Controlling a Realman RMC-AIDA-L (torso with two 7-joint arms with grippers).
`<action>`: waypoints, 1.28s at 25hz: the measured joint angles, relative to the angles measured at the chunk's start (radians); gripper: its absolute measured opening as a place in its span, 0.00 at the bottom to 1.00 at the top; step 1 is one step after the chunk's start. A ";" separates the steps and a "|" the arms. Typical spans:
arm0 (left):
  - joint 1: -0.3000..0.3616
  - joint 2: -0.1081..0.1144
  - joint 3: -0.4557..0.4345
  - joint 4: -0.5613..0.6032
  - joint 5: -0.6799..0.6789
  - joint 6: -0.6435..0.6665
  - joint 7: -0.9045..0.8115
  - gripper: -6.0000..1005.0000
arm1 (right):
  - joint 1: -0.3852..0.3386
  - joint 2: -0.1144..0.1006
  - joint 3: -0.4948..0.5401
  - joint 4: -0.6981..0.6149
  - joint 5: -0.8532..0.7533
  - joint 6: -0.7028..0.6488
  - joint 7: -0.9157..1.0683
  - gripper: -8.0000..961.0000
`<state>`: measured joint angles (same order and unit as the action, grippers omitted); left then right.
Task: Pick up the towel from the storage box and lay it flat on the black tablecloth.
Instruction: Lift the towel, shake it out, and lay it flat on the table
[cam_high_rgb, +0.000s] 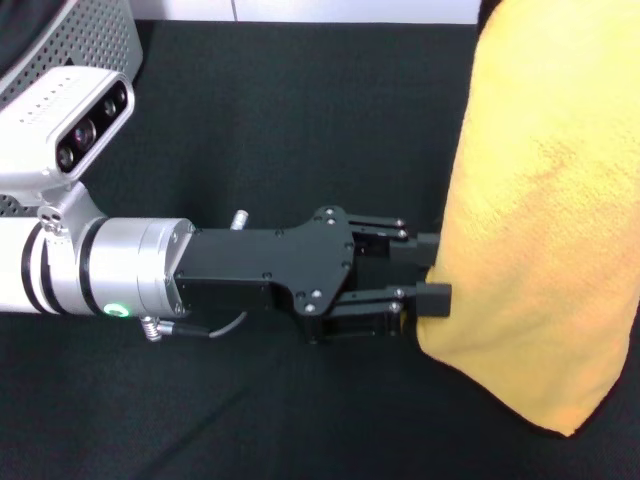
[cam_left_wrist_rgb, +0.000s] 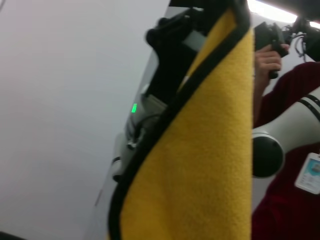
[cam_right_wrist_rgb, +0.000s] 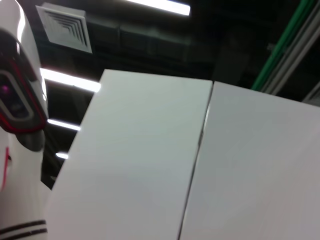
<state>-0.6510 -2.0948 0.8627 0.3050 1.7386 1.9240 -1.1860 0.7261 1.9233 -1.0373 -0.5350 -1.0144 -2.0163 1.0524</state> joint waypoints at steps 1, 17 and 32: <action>-0.001 -0.001 0.005 0.000 -0.001 0.009 0.004 0.37 | 0.001 0.000 -0.003 0.004 -0.003 0.008 -0.006 0.01; 0.003 0.002 0.009 -0.001 -0.030 0.100 0.005 0.10 | -0.019 -0.003 0.001 0.045 -0.053 0.088 -0.064 0.01; 0.081 0.002 -0.129 -0.004 -0.033 -0.041 0.005 0.03 | -0.009 0.018 0.052 -0.001 -0.025 0.097 -0.073 0.01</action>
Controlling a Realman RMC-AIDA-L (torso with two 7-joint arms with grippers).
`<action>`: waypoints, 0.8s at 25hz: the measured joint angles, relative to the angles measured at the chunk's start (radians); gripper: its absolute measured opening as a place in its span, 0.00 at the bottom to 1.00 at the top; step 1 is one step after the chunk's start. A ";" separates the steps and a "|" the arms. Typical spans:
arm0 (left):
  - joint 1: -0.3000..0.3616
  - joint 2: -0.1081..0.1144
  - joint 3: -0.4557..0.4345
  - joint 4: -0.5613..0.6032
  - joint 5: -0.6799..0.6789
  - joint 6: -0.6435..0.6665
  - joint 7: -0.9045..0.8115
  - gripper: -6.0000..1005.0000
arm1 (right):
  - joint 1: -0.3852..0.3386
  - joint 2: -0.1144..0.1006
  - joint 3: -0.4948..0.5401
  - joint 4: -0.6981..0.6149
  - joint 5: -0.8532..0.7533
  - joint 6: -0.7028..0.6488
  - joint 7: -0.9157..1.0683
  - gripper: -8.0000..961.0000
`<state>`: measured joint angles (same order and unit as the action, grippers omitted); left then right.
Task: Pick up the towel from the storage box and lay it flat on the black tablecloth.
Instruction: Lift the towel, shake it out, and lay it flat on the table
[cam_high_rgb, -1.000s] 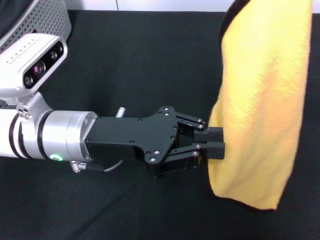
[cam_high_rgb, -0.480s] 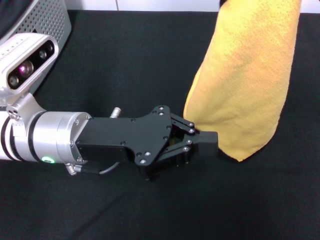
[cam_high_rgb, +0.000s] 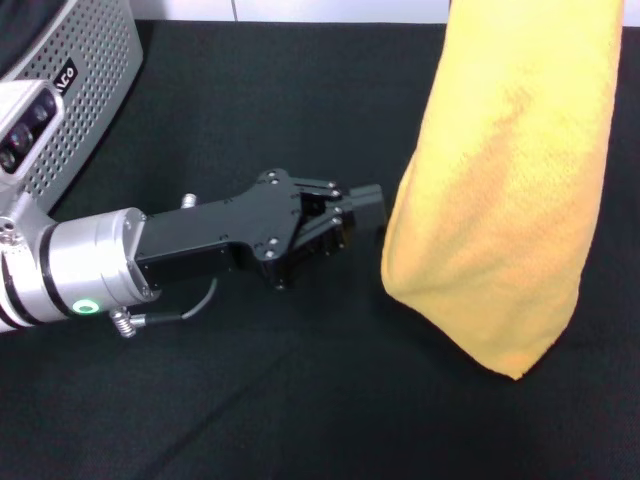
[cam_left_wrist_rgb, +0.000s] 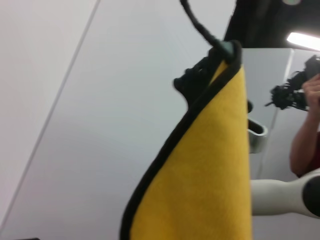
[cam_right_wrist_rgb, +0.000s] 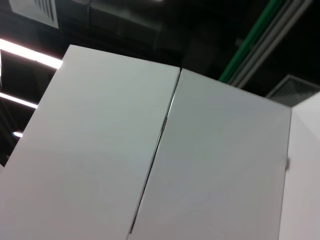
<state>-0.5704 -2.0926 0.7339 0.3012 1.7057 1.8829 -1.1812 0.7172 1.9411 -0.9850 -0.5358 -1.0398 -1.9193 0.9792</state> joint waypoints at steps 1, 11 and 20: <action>0.004 0.000 -0.009 0.000 0.000 -0.003 0.000 0.04 | 0.000 0.003 0.002 -0.015 0.007 0.006 0.000 0.01; 0.039 -0.004 -0.048 -0.011 -0.025 -0.107 0.017 0.14 | 0.030 0.061 0.037 -0.149 0.047 0.134 -0.077 0.01; 0.020 -0.007 -0.048 -0.076 -0.042 -0.237 0.078 0.29 | 0.133 0.081 0.028 -0.135 0.116 0.261 -0.273 0.01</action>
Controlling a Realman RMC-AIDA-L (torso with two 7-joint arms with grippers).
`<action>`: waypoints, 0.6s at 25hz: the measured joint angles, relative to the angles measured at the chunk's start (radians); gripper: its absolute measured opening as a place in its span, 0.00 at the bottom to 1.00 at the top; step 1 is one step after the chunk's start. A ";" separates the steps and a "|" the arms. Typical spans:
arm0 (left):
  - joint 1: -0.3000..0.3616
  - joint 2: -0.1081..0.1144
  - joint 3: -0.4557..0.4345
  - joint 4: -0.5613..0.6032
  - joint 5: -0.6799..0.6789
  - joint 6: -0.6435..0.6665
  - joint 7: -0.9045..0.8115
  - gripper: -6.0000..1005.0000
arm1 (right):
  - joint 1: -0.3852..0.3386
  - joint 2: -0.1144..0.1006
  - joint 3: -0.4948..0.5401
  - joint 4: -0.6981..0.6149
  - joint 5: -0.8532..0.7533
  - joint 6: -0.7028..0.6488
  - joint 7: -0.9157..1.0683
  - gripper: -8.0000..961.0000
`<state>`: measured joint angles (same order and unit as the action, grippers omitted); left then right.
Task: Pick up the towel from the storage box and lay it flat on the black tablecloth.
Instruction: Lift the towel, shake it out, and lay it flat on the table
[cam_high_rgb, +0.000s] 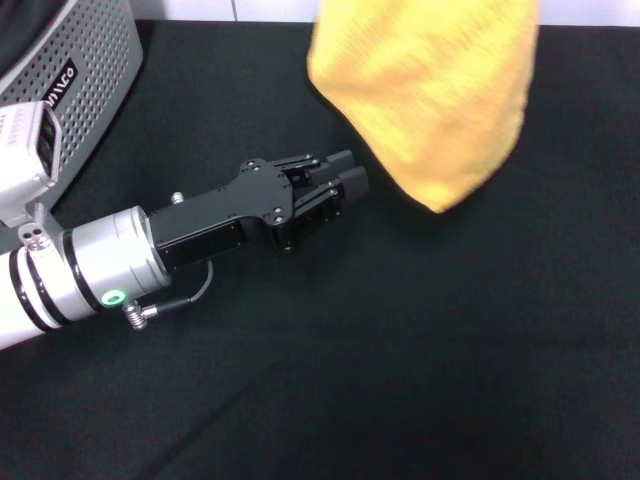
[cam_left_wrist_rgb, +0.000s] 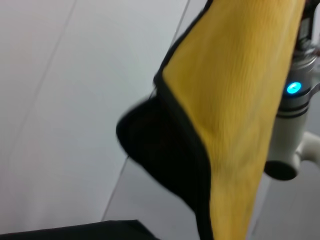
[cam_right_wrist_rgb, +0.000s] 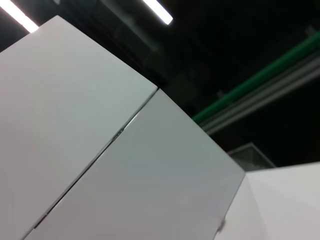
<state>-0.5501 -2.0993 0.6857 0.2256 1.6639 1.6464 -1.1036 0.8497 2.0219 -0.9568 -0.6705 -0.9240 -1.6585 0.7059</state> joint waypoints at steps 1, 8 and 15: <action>0.000 0.000 0.000 0.000 0.000 0.000 0.000 0.29 | 0.010 0.000 -0.001 0.000 0.005 0.005 -0.014 0.01; -0.007 -0.001 0.002 -0.020 -0.021 -0.058 0.008 0.35 | 0.086 0.001 -0.003 0.016 0.045 0.023 -0.084 0.01; -0.036 0.001 0.015 -0.053 -0.006 -0.057 -0.002 0.41 | 0.112 0.001 -0.006 0.025 0.057 0.027 -0.107 0.01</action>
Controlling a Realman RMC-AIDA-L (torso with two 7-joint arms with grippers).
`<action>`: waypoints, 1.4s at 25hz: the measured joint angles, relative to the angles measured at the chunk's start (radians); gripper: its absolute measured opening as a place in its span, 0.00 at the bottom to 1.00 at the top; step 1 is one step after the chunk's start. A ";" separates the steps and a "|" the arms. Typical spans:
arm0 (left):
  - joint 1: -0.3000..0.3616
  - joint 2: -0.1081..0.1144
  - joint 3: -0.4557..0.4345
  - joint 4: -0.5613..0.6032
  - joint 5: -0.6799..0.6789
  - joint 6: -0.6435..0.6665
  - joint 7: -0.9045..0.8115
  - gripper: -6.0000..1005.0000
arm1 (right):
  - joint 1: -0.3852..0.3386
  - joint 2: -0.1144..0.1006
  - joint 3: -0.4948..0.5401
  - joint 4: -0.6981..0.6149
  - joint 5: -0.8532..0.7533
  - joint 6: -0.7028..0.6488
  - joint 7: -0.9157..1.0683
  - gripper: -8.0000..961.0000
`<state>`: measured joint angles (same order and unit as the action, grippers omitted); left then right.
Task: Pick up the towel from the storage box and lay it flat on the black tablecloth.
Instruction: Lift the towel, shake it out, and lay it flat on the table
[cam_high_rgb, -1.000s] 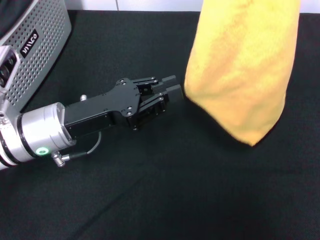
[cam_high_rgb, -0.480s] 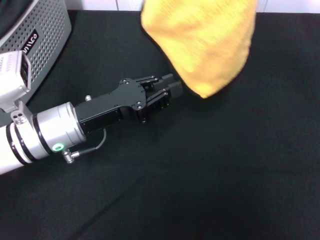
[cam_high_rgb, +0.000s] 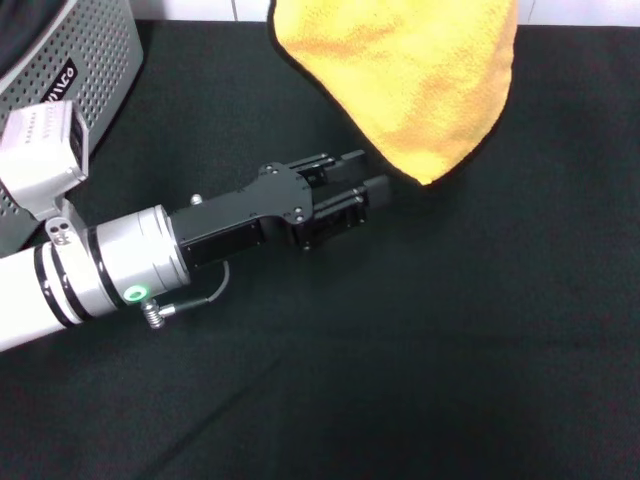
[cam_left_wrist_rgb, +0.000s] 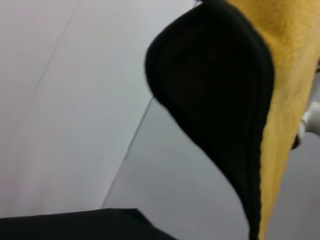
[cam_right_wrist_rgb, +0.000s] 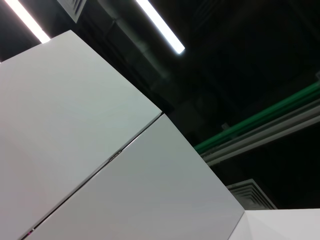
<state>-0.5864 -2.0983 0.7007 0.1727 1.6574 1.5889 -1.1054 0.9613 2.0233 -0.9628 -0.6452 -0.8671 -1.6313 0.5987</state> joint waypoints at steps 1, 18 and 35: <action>-0.002 0.000 0.005 -0.001 0.000 0.013 0.000 0.42 | 0.000 0.000 -0.002 0.000 0.000 0.000 -0.001 0.01; -0.031 0.000 0.032 -0.009 0.011 0.091 -0.073 0.53 | 0.002 0.000 -0.008 0.026 0.004 0.003 -0.007 0.01; -0.040 -0.005 0.030 -0.034 -0.002 0.055 -0.071 0.53 | 0.005 0.003 -0.034 0.039 0.043 0.001 -0.007 0.01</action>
<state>-0.6262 -2.1032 0.7303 0.1382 1.6556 1.6435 -1.1769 0.9664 2.0263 -0.9968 -0.6059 -0.8238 -1.6302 0.5920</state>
